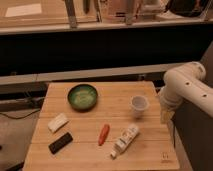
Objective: Drag the pepper across the table
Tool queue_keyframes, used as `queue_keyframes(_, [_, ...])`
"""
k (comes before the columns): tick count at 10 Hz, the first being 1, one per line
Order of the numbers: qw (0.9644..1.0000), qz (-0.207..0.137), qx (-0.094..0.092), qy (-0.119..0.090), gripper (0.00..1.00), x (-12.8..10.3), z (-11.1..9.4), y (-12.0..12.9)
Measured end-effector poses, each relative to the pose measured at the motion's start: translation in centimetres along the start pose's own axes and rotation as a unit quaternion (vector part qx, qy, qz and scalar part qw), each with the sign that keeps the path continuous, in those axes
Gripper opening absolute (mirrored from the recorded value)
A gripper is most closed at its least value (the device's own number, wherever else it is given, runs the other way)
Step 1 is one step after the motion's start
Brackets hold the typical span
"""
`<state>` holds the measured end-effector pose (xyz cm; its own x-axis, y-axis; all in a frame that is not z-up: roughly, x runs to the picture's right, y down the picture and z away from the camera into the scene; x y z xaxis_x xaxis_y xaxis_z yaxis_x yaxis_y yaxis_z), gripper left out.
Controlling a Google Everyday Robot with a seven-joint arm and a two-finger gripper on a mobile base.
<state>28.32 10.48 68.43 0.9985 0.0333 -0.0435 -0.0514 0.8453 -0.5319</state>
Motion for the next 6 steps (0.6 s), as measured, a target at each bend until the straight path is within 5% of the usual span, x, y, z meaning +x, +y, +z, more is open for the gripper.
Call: queue_keyframes(6, [1.0000,0.000,-0.001,0.000,0.80,0.00,0.11,0.03])
